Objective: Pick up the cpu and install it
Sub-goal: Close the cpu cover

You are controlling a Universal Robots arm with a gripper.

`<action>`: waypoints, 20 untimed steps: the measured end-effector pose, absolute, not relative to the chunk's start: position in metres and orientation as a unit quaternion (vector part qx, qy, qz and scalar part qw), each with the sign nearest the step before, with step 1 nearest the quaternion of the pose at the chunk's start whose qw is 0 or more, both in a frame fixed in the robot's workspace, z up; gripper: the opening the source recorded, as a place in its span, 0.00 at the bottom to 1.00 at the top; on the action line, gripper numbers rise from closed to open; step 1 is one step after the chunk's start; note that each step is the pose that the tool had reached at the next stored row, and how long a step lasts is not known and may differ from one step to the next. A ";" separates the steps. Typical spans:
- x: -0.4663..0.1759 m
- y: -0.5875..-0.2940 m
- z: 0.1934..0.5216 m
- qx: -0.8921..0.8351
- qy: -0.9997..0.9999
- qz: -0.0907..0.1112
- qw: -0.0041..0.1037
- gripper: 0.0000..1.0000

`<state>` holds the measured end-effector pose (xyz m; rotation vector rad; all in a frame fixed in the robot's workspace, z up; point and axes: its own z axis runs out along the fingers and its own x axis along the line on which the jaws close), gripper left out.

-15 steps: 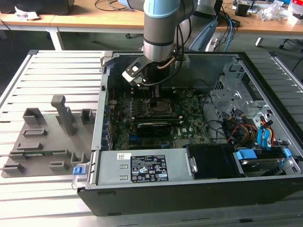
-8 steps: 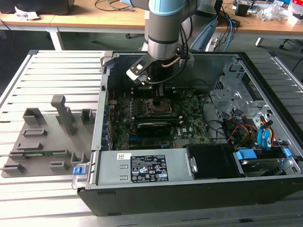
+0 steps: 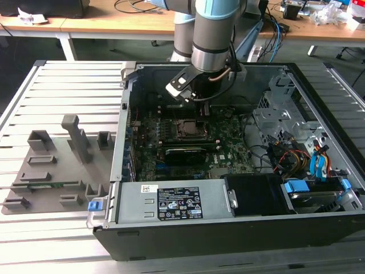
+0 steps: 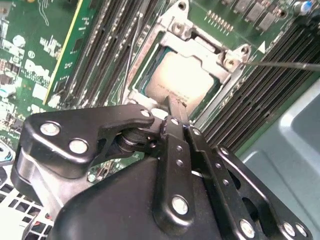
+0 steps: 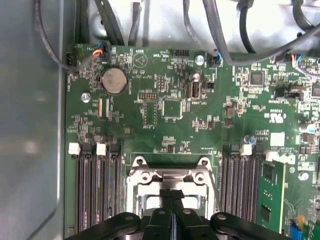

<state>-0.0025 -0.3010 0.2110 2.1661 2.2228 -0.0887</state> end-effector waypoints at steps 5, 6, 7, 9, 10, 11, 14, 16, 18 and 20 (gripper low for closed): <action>-0.001 -0.301 0.235 0.698 0.716 -0.029 0.018 0.11; -0.001 -0.301 0.237 0.698 0.716 -0.028 0.018 0.11; -0.001 -0.301 0.240 0.698 0.716 -0.028 0.018 0.11; -0.001 -0.301 0.247 0.698 0.716 -0.029 0.018 0.11; -0.001 -0.301 0.248 0.697 0.716 -0.028 0.018 0.11; -0.001 -0.305 0.249 0.698 0.716 -0.028 0.018 0.11; -0.001 -0.313 0.249 0.698 0.716 -0.028 0.018 0.11; -0.002 -0.314 0.258 0.698 0.716 -0.028 0.018 0.11; -0.001 -0.314 0.269 0.698 0.716 -0.028 0.018 0.11; -0.001 -0.314 0.271 0.698 0.716 -0.028 0.018 0.11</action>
